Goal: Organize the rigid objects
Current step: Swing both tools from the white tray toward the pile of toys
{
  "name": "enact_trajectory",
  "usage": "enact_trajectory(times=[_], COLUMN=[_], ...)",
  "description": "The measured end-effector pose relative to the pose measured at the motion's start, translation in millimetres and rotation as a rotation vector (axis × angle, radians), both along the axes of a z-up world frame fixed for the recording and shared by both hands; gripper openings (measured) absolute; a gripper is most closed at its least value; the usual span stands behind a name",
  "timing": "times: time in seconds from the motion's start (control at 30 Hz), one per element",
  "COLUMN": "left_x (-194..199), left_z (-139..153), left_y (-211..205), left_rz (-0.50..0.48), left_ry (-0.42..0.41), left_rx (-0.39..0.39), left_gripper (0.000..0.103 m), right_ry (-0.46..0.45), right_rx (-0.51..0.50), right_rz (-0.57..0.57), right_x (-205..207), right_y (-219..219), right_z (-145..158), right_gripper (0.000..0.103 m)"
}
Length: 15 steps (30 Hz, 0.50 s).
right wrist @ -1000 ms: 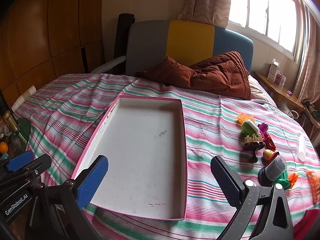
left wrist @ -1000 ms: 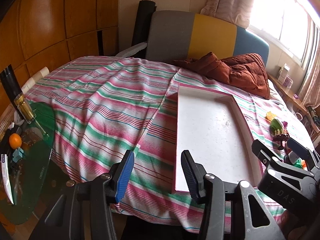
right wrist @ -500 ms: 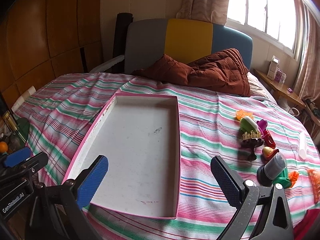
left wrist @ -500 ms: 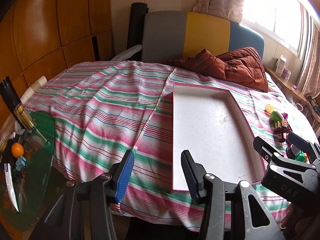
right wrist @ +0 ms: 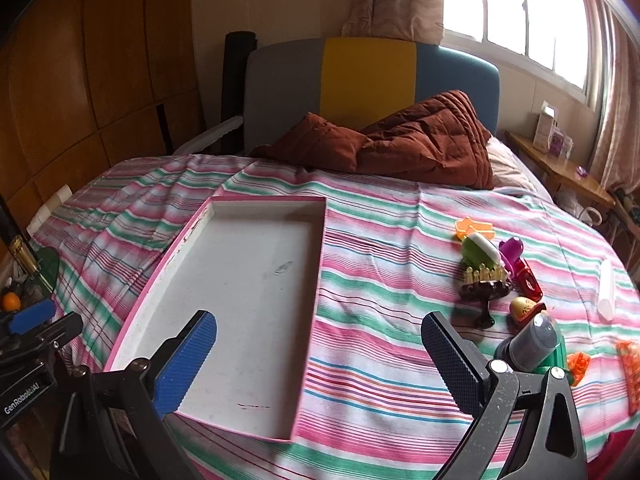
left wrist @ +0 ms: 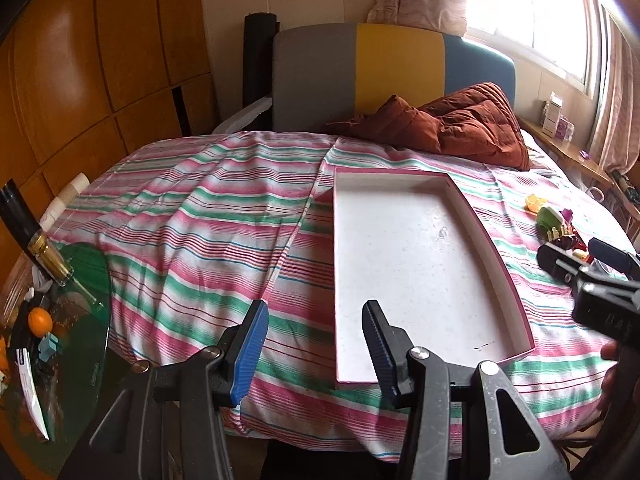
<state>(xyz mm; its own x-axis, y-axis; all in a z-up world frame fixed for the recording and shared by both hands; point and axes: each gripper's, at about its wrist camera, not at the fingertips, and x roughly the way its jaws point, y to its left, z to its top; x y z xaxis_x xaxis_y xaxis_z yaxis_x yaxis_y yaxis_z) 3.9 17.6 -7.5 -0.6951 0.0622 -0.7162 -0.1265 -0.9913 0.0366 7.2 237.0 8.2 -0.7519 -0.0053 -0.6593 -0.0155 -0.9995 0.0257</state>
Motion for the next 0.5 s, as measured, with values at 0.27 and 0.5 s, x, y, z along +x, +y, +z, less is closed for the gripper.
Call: enact_trajectory(times=[0.27,0.5], left_x=[-2.3,-3.9], left_z=[-4.2,-3.8], left_y=[12.9,30.8], left_rz=[-0.063,-0.142], left_ry=[-0.034,-0.041], left_rx=[0.016,0.037], left_gripper=[0.049,0.049], right_ry=[0.025,0.011], right_rx=[-0.004,-0.030], right_rz=[-0.099,-0.225], right_x=[4.9,10.6], right_y=[62.1,137.8], right_z=[8.7,12.6], right_gripper=[0.103,0.103])
